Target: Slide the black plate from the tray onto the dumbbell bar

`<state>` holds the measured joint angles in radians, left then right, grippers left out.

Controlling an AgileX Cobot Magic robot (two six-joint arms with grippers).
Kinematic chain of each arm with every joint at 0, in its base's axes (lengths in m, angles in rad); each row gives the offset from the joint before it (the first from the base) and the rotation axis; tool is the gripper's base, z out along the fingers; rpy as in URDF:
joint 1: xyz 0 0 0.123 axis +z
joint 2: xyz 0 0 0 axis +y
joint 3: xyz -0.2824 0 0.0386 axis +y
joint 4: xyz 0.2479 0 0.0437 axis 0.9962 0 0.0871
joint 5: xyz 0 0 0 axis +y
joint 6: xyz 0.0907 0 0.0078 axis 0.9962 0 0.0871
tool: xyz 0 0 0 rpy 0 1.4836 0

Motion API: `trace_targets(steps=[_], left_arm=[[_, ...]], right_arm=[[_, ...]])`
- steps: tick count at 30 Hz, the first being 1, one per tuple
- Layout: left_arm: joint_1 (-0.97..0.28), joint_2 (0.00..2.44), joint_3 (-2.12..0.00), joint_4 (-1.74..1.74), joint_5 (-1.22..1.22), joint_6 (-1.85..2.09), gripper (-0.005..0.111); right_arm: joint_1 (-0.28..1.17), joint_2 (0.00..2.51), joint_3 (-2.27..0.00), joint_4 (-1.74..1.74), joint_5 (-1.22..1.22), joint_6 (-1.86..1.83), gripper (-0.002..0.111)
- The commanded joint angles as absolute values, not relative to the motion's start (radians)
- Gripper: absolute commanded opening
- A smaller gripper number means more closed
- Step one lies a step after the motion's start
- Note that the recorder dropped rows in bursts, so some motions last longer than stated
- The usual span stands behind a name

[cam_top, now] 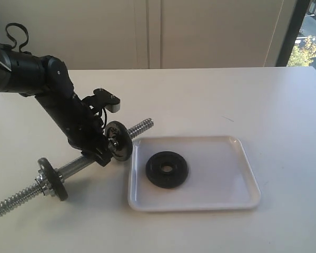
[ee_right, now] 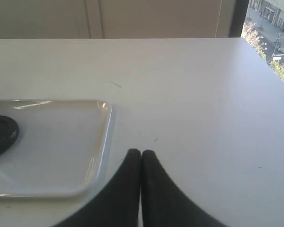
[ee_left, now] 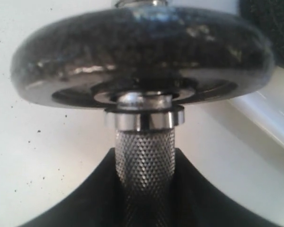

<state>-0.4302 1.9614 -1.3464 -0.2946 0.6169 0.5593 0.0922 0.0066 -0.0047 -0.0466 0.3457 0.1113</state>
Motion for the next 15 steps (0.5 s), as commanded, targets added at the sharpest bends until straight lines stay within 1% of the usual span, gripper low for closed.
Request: trace_targets(steps=[1,15], left_arm=[[-0.432,1.917,-1.348,-0.308,0.669,0.565,0.0],[-0.432,1.849,-1.346,-0.337,0.708,0.581,0.0]], right_arm=[[0.09,0.0,0.0,-0.049,0.342,0.11,0.0],[0.09,0.0,0.0,-0.049,0.342,0.11,0.0]])
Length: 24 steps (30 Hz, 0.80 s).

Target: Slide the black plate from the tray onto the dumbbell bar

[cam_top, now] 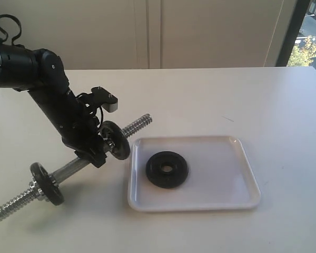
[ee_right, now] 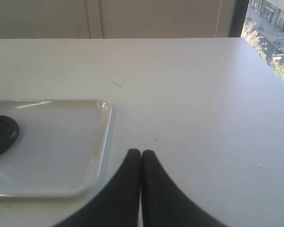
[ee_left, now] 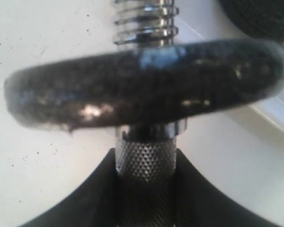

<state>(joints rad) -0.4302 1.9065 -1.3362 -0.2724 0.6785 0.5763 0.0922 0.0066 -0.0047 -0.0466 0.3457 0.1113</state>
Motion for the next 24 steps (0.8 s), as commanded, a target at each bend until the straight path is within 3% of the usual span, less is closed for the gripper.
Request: trace_targets(steps=[1,24], left_arm=[[-0.432,1.849,-1.346,-0.337,0.715,0.581,0.0],[-0.432,1.782,-1.338,-0.356,0.779,0.587,0.0]], right_arm=[[0.09,0.0,0.0,-0.049,0.342,0.11,0.0],[0.09,0.0,0.0,-0.049,0.342,0.11,0.0]])
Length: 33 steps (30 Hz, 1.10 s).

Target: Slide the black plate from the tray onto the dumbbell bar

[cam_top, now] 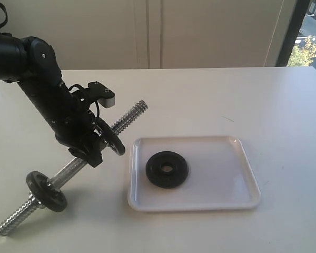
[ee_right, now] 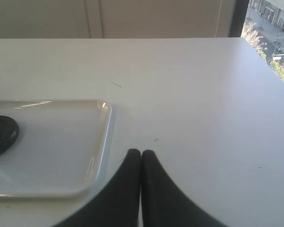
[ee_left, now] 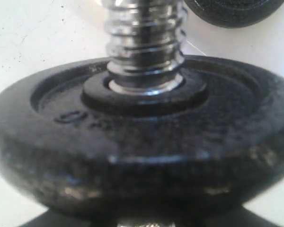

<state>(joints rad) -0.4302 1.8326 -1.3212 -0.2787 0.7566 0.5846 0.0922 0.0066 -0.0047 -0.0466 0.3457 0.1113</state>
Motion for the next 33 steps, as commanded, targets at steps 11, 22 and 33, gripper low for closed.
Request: trace_targets(steps=[11,22,33], left_arm=[[-0.432,1.826,-1.338,-0.359,0.766,0.587,0.0],[-0.432,1.828,-1.338,-0.359,0.768,0.587,0.0],[-0.432,1.828,-1.338,-0.35,0.756,0.587,0.0]], right_arm=[[0.09,0.0,0.0,-0.049,0.323,0.11,0.0],[0.09,0.0,0.0,0.076,-0.18,0.13,0.0],[0.09,0.036,-0.082,-0.095,-0.097,0.539,0.0]])
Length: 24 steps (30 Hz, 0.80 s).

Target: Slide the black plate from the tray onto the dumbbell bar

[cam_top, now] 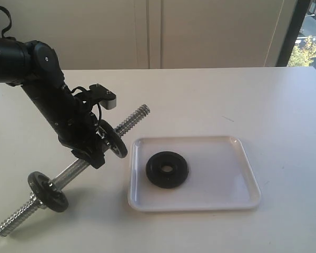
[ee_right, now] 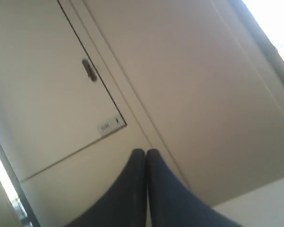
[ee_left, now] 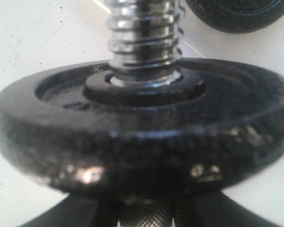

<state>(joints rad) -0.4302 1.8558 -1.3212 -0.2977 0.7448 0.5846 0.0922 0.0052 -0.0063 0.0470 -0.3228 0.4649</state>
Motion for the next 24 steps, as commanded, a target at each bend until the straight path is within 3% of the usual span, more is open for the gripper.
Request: trace_targets(steps=[1,6,14,24], left_arm=[[-0.432,1.828,-1.338,-0.35,0.751,0.587,0.0],[-0.432,1.828,-1.338,-0.352,0.73,0.58,0.0],[-0.432,1.828,-1.338,-0.352,0.726,0.58,0.0],[-0.432,1.828,-1.338,-0.35,0.724,0.58,0.0]], right_arm=[[0.09,0.063,-0.106,-0.105,-0.046,0.539,0.0],[0.137,0.37,-0.324,-0.059,0.249,0.413,0.0],[0.287,1.05,-0.781,0.513,0.685,-0.487,0.0],[0.494,1.54,-1.129,0.279,0.67,-0.632,0.0]])
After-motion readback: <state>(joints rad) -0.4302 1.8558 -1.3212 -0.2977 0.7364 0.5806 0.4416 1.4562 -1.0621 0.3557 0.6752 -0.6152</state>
